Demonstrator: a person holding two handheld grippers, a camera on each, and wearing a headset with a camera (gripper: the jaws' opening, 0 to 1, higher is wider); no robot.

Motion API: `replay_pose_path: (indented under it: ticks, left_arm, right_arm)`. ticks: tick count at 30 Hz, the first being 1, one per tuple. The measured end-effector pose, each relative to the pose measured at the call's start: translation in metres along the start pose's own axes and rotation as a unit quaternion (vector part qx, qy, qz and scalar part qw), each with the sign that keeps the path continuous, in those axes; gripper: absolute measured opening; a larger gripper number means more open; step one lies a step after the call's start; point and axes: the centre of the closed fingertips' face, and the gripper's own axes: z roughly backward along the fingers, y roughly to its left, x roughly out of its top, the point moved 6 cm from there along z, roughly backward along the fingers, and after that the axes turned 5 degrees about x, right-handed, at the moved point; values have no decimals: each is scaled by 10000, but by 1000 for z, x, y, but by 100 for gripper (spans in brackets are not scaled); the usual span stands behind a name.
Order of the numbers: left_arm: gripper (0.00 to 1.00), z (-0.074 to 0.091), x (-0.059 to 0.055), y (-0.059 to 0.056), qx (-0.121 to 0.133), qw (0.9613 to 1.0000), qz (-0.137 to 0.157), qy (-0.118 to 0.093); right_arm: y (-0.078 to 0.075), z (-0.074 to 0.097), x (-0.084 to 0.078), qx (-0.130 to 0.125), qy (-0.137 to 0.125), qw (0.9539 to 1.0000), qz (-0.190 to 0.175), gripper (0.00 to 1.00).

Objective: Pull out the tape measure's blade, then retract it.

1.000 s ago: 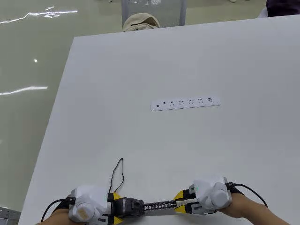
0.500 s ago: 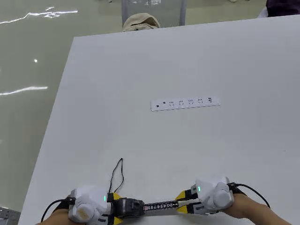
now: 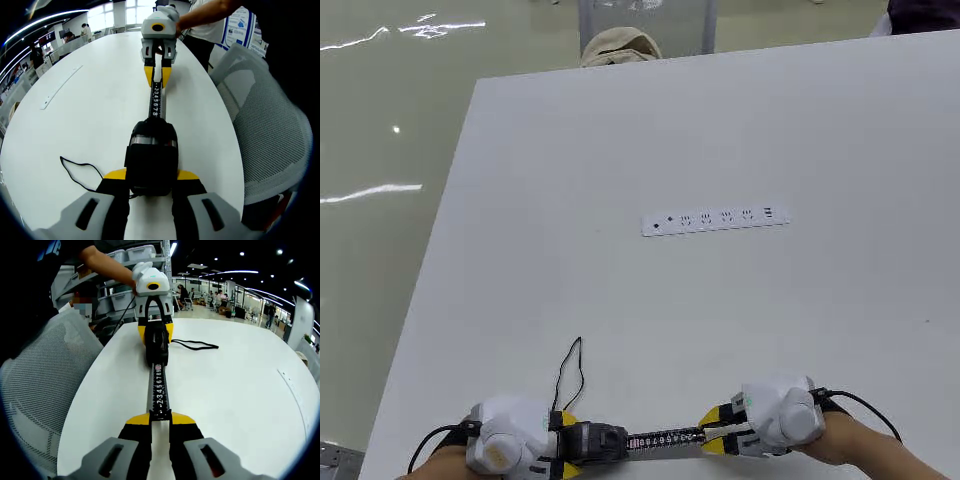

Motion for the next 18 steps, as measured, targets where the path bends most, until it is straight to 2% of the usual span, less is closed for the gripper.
replay_pose_path:
  ticks: [18]
  left_arm:
    - [28,-1,1,0,-9,10000,-16,18]
  right_arm:
    - [0,6,-7,-7,43,10000,-27,10]
